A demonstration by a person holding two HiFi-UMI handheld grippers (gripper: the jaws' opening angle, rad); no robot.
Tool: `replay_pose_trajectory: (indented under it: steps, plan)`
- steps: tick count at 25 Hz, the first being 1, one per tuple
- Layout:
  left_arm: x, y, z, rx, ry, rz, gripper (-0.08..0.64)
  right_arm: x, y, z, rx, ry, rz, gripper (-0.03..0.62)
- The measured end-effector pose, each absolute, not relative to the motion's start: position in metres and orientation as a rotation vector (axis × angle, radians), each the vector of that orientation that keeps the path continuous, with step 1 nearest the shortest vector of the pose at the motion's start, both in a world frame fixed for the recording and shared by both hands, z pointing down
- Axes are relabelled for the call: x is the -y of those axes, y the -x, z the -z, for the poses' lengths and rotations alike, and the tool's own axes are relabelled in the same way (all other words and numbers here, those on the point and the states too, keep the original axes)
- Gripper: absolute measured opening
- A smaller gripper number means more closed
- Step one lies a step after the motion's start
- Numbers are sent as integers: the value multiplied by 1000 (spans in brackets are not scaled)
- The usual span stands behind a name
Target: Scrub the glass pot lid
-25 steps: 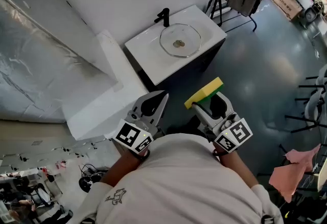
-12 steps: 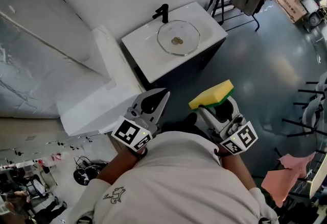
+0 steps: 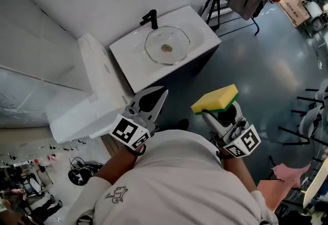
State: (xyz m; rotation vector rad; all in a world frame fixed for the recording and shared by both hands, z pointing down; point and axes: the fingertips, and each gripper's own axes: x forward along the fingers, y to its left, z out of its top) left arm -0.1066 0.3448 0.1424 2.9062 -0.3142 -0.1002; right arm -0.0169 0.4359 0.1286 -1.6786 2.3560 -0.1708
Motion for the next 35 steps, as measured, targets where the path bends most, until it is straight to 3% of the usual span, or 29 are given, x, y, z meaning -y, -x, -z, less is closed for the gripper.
replay_pose_trajectory:
  steps: [18,35]
  plan:
    - [-267,7,-162,354,-2897,67,-2,-364,-93,-145,-2335,1617,220,298]
    - [-63,10,-164,401,-2885,125,-2,-145,-98,-148,-2409,1516,215,298]
